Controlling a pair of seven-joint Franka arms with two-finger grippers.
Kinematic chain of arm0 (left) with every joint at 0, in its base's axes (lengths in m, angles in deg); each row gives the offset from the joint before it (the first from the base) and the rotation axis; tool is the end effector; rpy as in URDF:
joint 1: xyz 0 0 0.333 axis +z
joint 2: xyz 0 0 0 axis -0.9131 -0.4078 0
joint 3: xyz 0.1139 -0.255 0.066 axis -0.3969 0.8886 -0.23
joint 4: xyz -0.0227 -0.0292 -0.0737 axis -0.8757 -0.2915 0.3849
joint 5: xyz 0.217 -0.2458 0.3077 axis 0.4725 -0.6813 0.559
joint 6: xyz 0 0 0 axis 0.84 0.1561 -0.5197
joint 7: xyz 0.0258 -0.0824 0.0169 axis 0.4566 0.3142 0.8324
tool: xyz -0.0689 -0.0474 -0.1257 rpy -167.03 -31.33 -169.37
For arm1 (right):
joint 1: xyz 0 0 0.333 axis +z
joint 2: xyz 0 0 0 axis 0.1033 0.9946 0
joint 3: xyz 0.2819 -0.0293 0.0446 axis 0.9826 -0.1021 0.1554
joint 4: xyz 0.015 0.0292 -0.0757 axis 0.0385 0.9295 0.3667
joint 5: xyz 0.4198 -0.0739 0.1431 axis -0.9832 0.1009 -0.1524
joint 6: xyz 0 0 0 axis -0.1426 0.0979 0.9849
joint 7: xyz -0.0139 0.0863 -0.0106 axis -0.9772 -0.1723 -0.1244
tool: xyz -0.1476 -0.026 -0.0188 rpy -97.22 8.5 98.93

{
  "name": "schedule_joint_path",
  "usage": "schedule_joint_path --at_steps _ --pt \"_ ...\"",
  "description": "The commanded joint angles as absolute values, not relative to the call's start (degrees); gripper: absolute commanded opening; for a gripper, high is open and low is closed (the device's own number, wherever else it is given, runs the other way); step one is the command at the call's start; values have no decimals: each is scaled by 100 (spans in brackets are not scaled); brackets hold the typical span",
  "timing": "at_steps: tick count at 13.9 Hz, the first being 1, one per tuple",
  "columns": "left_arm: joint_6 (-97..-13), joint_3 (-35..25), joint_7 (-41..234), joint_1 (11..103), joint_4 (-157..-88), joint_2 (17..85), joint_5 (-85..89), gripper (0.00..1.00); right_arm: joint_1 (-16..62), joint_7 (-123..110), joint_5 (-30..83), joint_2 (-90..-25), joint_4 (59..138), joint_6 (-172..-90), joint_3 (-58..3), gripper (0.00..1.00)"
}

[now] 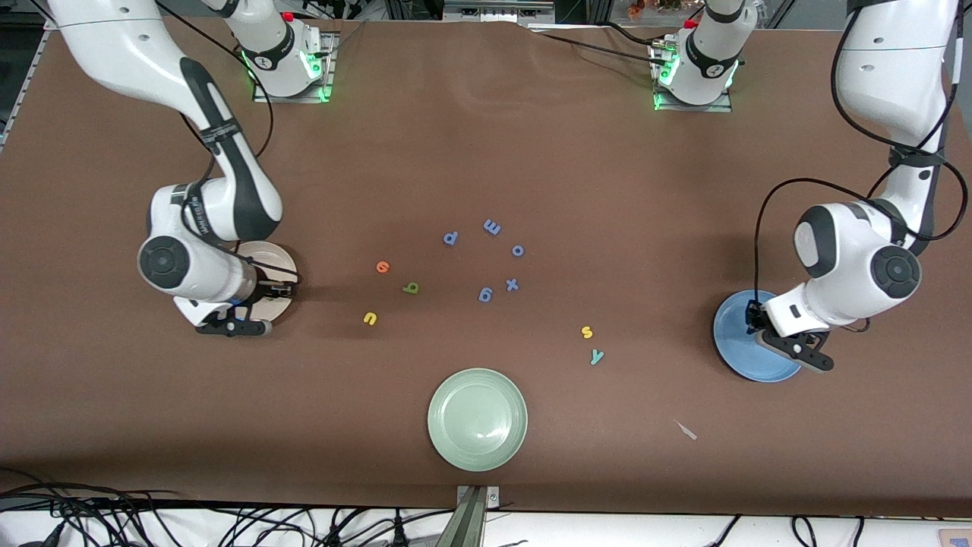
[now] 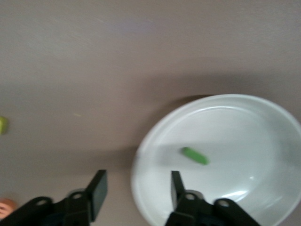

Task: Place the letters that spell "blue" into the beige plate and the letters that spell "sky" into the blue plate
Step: 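Drop the k on the blue plate while the right gripper drops the stick, then grasp the yellow u with the right gripper while the left gripper reaches the yellow s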

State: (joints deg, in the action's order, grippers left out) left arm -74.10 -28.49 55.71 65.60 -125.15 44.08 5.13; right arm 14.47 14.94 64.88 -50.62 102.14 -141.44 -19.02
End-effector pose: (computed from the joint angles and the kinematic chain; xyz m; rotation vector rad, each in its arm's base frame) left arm 0.6852 0.0541 0.1290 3.0469 -0.7005 0.0525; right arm 0.6532 0.1290 0.1386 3.1092 -0.1259 -0.1889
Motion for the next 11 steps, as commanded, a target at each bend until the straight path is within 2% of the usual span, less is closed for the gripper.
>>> schedule_joint_path --at_steps 1,2,3,4,6,8,11 --pt "-7477 -2830 5405 6558 -12665 4611 360 26 1796 2472 6409 -4838 9870 -14077 -1916 100" --pt "-7495 -2822 5431 6558 -12647 4594 299 70 1919 2859 6409 -4697 9695 -14086 -1916 100" --pt "-7504 -2813 5388 6558 -12647 4594 11 83 2068 3237 6409 -4557 9528 -14103 -1916 100" --pt "-7504 -2795 5379 6506 -12656 4594 -209 88 2191 3554 6400 -4433 9378 -14121 -1916 100" --pt "-7504 -2708 5483 6374 -12656 4594 -299 88 2359 4055 6339 -4179 9106 -14130 -1916 100" --pt "-7644 -2366 5606 6356 -12638 4585 -570 88 2438 4242 6006 -3924 8816 -14165 -1916 100" --pt "-7819 -2136 6518 5831 -12612 4428 -1142 86 2473 4400 5776 -3695 8709 -14550 -1916 100"
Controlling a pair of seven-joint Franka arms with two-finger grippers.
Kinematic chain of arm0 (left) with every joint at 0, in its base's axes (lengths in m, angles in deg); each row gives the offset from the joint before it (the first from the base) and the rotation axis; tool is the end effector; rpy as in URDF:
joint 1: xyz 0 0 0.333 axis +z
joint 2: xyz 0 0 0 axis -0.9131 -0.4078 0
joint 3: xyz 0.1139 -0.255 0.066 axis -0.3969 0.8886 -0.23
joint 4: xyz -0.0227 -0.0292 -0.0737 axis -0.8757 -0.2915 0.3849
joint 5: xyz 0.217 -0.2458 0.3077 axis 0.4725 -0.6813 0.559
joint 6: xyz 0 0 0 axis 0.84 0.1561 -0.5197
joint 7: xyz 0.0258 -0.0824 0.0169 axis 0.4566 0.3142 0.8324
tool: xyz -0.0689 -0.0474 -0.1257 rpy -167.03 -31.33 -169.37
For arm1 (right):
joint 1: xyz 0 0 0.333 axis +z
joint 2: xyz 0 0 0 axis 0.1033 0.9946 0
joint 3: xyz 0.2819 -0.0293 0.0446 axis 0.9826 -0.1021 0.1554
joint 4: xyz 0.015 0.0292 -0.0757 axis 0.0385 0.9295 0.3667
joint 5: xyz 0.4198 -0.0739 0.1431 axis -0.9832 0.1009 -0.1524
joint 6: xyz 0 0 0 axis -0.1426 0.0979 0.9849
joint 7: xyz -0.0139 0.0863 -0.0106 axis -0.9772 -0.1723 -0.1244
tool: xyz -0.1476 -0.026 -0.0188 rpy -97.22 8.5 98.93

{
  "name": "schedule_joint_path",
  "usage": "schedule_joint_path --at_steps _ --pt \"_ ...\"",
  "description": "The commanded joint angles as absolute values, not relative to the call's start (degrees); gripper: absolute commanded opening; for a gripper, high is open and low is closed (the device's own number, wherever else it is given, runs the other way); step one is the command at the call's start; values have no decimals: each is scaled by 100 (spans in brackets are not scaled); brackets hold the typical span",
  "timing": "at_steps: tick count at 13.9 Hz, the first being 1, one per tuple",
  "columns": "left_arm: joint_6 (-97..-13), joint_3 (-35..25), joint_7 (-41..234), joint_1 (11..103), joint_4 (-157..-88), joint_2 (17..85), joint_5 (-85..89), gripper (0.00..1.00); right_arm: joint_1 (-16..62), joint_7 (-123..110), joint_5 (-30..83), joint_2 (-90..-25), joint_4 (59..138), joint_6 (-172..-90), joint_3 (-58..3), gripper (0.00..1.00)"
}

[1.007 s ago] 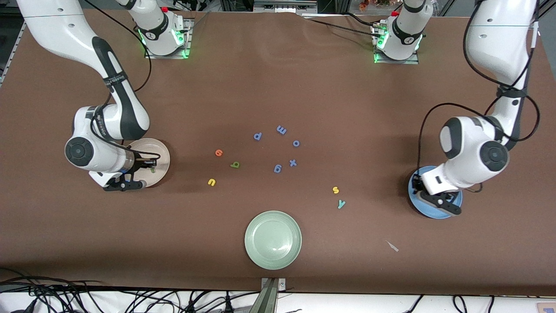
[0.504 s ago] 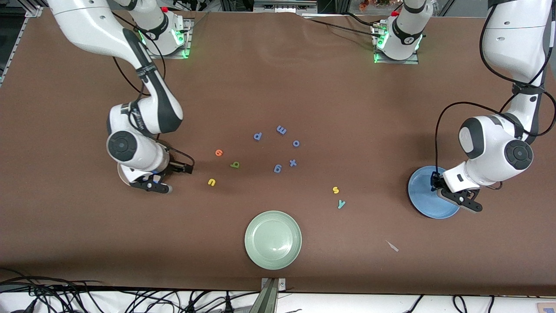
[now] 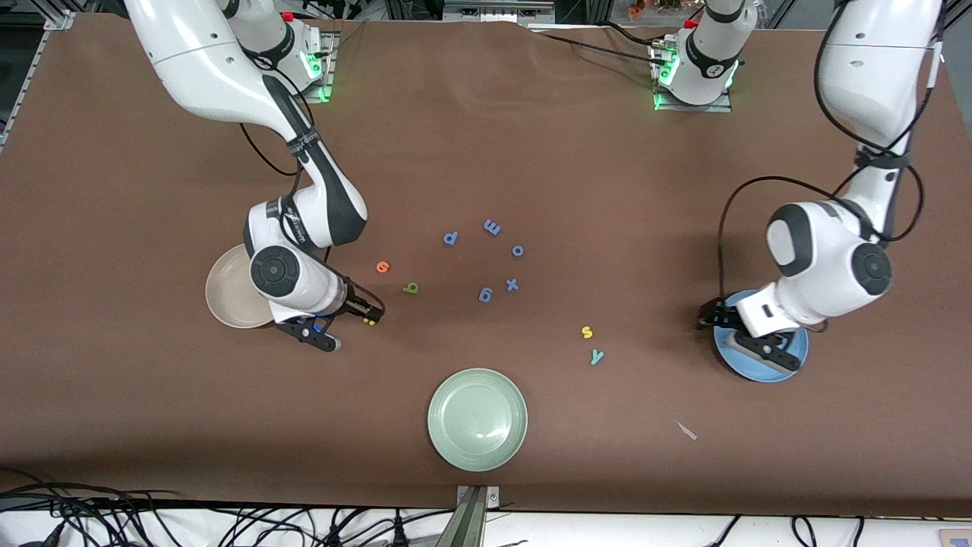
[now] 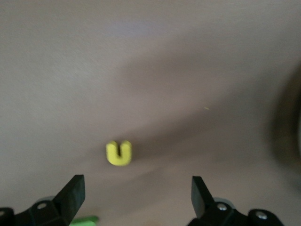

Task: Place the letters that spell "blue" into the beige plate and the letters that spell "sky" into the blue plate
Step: 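Grasp the yellow u with the right gripper while the left gripper reaches the yellow s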

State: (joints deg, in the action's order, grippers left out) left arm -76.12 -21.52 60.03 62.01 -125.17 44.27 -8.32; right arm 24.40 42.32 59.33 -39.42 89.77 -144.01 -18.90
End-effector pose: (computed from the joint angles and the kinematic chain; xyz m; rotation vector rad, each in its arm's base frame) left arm 0.6894 -0.0805 0.1348 2.8564 -0.5310 0.1615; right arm 0.6666 0.2639 0.1057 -3.0156 0.6933 0.1508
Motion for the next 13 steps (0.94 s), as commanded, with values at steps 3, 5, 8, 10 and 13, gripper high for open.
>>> schedule_joint_path --at_steps 3,5,8,10,13 --pt "-8347 -2136 7808 4944 -12603 4243 -1170 83 2632 4453 5793 -3519 8709 -14701 -1924 100" --pt "-8391 -2136 8628 4600 -12525 4015 -1143 83 2632 4444 5793 -3492 8709 -14701 -1924 100" --pt "-8812 -2136 8762 4326 -12383 3663 -1134 83 2623 4436 5820 -3457 8709 -14701 -1924 92" --pt "-8875 -2145 8762 4290 -12366 3557 -1117 83 2615 4401 5820 -3457 8709 -14701 -1933 82" --pt "-8875 -2198 8727 4290 -12234 3513 -1055 83 2571 4365 5811 -3448 8709 -14701 -1933 68"
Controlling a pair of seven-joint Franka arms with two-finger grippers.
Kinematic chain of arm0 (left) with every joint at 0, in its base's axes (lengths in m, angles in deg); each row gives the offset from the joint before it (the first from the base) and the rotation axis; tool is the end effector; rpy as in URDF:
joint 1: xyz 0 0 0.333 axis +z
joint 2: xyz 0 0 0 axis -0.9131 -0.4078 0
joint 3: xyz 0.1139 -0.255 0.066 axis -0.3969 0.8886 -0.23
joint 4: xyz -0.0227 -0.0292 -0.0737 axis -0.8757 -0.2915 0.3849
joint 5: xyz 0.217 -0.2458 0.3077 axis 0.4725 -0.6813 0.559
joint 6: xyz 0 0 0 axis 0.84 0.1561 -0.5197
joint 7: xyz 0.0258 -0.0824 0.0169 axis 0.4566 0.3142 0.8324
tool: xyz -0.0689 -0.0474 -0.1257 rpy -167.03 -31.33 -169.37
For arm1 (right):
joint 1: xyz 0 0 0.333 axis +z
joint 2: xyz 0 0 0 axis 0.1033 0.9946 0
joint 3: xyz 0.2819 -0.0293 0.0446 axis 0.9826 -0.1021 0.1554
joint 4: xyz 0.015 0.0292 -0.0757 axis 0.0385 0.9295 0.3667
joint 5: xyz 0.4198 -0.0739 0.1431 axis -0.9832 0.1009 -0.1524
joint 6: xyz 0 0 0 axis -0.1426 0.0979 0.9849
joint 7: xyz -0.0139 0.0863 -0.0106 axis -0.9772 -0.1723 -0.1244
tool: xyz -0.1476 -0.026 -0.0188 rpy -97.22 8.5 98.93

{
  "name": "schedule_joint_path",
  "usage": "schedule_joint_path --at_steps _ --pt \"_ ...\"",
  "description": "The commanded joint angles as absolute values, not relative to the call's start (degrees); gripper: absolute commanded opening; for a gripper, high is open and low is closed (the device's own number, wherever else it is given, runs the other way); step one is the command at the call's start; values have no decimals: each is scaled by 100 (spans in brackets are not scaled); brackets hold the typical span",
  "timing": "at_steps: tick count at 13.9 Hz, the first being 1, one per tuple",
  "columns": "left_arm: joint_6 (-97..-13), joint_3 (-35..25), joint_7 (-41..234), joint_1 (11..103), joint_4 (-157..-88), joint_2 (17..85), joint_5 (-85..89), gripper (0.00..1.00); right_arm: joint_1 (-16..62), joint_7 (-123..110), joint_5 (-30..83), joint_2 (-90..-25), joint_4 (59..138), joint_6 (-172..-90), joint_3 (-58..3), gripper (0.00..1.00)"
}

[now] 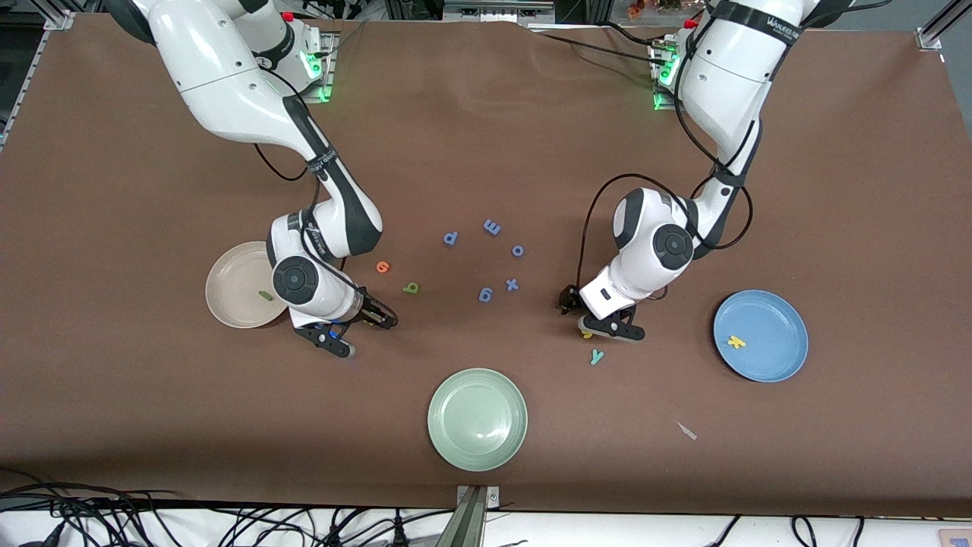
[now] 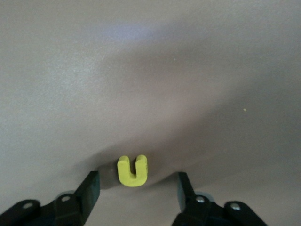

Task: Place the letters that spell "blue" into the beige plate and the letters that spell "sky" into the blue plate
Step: 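Grasp the yellow u with the right gripper while the left gripper reaches the yellow s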

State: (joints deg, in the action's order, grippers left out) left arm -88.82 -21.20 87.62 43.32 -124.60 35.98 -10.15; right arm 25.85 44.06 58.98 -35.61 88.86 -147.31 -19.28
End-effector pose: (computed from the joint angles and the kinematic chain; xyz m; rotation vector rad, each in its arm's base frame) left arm 0.6304 -0.2892 0.0601 2.8803 -0.2128 0.1410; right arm 0.6606 0.2759 0.0698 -3.0081 0.7223 0.1433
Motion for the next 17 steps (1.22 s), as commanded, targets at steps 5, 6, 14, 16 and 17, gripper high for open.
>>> schedule_joint_path --at_steps 5,6,14,16,17 --pt "-8875 -2198 8745 4299 -12093 3364 -1055 70 2553 4427 5793 -3439 8709 -14710 -1942 38" --pt "-8875 -2198 8736 4299 -12041 3320 -1055 65 2553 4444 5785 -3439 8709 -14736 -1942 33" --pt "-8875 -2303 8701 4317 -11891 3223 -897 43 2544 4182 5828 -3527 8305 -14132 -1977 9" --pt "-8875 -2303 8718 4317 -11856 3214 -897 50 2509 3604 5829 -3859 8479 -13807 -1986 9" --pt "-8875 -2303 8710 4317 -11847 3188 -897 49 2500 3183 5837 -4070 8680 -13596 -2090 9"
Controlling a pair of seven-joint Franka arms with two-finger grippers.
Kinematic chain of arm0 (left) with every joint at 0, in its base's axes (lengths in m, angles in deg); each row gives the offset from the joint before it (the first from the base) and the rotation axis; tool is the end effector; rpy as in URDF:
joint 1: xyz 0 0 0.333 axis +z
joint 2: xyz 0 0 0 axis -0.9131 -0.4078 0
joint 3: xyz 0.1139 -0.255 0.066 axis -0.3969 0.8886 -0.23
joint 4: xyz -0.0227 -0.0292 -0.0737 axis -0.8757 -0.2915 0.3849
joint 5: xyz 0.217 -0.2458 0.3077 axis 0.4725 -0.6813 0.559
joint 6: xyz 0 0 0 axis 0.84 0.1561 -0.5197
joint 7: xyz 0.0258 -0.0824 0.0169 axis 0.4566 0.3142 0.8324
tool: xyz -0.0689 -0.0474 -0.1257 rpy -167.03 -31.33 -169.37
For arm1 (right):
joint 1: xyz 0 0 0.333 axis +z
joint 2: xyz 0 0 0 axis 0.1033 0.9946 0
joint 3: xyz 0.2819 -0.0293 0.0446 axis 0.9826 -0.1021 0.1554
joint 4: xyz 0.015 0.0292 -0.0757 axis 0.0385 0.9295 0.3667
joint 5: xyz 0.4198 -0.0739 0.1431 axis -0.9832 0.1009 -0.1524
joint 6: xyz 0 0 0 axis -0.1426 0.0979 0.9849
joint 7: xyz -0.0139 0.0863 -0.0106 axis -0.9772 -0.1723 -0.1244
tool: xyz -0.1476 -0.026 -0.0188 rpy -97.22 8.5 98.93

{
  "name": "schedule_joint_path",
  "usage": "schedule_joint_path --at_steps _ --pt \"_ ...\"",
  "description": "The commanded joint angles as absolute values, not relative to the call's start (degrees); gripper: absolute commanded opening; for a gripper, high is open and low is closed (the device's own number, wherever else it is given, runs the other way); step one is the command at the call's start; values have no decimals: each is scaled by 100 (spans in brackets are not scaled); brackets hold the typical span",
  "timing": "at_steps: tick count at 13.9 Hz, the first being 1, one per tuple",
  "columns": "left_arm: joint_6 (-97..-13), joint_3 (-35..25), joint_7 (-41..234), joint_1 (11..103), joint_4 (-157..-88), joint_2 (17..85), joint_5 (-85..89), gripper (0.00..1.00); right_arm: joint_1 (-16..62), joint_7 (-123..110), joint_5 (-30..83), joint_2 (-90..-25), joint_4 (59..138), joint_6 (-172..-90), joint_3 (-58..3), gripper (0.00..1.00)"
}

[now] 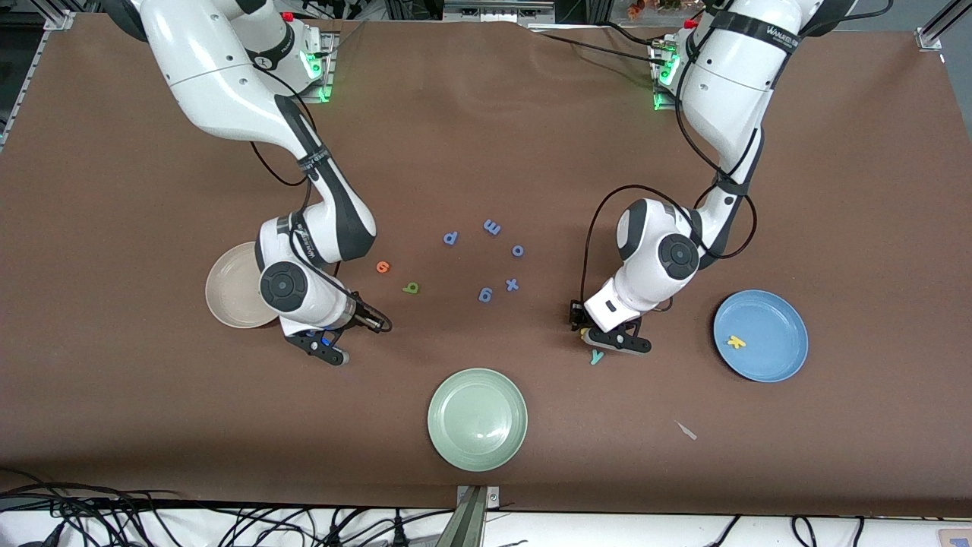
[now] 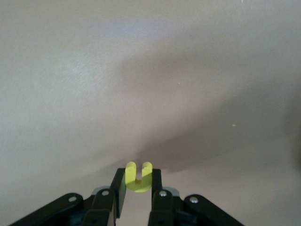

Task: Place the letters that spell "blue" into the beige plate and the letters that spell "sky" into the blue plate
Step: 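Grasp the yellow u with the right gripper while the left gripper reaches the yellow s, then drop the u on the cream plate while the left gripper grasps the s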

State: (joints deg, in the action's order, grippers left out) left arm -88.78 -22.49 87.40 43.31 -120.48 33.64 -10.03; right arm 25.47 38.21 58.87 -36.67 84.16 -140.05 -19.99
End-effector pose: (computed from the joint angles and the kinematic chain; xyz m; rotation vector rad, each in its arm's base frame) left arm 0.6549 -0.2824 0.0635 2.8836 -0.2019 0.1933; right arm 0.6806 0.2704 0.1112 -3.0464 0.5833 0.1728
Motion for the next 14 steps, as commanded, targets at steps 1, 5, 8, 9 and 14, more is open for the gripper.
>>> schedule_joint_path --at_steps 1,5,8,9,14 --pt "-8875 -2303 8701 4317 -11847 3179 -897 48 2500 2770 5855 -4272 8926 -13550 -2204 9" --pt "-8875 -2312 8683 4317 -11847 3144 -888 27 2500 1205 5855 -5090 9964 -13664 -2696 9" --pt "-8875 -2329 8666 4317 -11847 3144 -879 8 2500 133 5846 -5320 10570 -13882 -3136 9" --pt "-8875 -2356 8587 4317 -11847 3152 -888 6 2491 -376 5846 -5320 10703 -13936 -3302 9" --pt "-8727 -2461 8061 4571 -11926 3608 -879 6 2421 -864 5793 -5214 10730 -13849 -3585 100"
